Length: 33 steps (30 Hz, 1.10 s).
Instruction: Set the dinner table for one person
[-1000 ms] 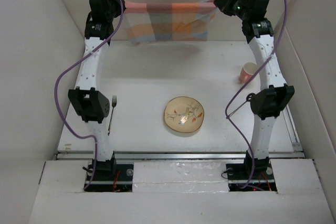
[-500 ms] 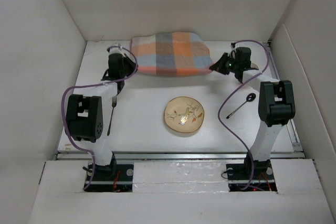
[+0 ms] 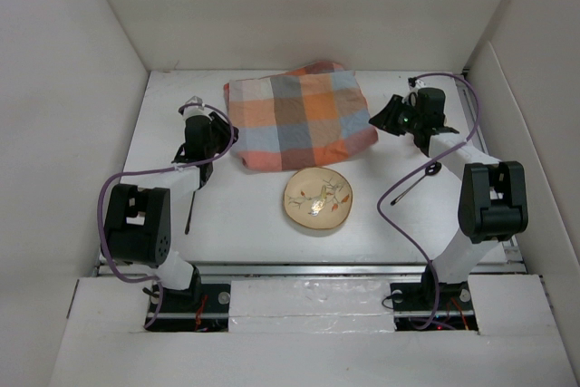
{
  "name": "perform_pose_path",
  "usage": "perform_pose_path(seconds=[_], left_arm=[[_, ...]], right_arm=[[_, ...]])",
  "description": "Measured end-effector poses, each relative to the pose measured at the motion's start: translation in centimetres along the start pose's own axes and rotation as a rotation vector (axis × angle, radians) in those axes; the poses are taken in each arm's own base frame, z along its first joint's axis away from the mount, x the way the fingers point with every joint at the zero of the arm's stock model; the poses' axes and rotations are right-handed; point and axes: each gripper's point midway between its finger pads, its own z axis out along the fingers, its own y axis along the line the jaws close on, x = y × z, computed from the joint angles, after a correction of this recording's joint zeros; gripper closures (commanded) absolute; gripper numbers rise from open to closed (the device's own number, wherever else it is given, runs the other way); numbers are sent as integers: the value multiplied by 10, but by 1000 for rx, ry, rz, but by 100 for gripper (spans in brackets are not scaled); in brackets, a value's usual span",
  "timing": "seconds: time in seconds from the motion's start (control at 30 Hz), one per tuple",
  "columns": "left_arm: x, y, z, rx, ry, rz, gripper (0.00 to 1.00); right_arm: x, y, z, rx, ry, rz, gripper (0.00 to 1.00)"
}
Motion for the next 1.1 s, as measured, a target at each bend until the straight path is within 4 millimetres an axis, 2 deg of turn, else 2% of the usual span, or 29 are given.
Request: perform_pose_path(seconds=[0.07,0.13,0.2,0.27,0.33,0.37,0.43,0.5,0.53,0.6,0.67,0.77,0.87,1.0,1.07,1.1], left_arm=[[-7,-5,-7,0,-21,-15,70],[-13,-6,-16,-5,-47,-39,70],[-15,-10,-26,-5,-64,-54,69],[-17,-19,-33,-4,-80,-45,62],[-8,-38,-33,8,-58,-12,59],[-2,-49,-31,14,-40,7,59],[13,-73,-17,23,0,50,59],[31,-84,-3,25,40,80,61],[41,-83,4,10,62,92,61],[61,-67,16,-43,114,111,63],[78,-46,23,-105,169,123,67],[99,-11,30,-192,233,127,68],[100,7,26,-247,234,124,68],[91,21,23,-319,192,136,64],[86,23,20,-340,176,143,61],[83,22,19,-343,169,145,56]], right_arm=[[11,-4,-5,20,5,5,60],[32,-12,-11,53,34,26,59],[54,-21,-17,96,69,45,59],[68,-27,-24,141,87,57,64],[68,-24,-31,162,72,53,74],[64,-20,-34,162,55,47,98],[52,-8,-33,141,26,33,100],[43,3,-24,115,13,23,100],[41,5,-19,108,10,21,100],[40,5,-4,101,15,34,99],[49,-3,9,114,41,56,90],[70,-21,24,151,98,95,89],[89,-32,31,179,146,124,87],[97,-33,30,172,147,144,85],[105,-34,24,171,151,155,76],[109,-35,20,175,154,162,72]])
